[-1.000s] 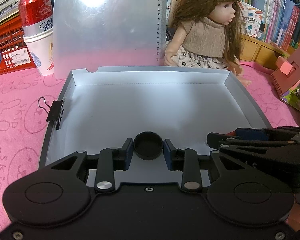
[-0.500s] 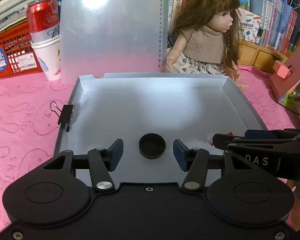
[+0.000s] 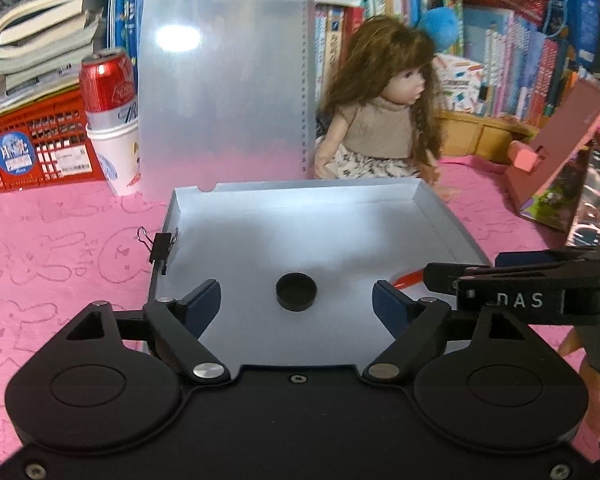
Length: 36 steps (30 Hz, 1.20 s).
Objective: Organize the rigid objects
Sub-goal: 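Withdraw both tools from the box back toward the pile of items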
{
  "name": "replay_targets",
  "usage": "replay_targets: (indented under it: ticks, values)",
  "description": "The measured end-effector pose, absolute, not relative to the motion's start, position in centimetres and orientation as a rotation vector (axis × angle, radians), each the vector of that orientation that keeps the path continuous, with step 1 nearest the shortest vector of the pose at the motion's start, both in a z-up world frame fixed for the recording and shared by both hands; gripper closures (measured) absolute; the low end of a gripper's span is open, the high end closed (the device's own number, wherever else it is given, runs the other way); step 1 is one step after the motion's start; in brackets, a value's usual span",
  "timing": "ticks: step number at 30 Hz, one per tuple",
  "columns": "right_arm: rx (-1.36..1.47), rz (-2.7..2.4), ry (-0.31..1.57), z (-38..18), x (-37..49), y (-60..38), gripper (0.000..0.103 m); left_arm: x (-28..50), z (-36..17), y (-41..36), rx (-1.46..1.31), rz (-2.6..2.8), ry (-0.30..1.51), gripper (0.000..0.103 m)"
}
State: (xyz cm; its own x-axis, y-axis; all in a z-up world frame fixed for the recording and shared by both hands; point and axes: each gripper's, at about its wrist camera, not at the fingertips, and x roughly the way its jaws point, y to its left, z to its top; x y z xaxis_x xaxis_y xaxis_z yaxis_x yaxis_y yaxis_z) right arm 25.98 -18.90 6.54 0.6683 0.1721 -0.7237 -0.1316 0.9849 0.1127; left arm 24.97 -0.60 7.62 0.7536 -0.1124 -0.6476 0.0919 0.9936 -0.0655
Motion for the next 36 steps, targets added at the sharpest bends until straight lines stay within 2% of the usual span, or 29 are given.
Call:
replay_targets:
  ticks: [11,36]
  values:
    - [0.075,0.187,0.749,8.3,22.3,-19.6,0.008,19.9,9.2,-0.1,-0.046,-0.144,0.647,0.015]
    - [-0.021,0.261,0.577,7.4,11.6,-19.8,0.000,9.7,6.9,0.3,-0.039,-0.238,0.548,0.015]
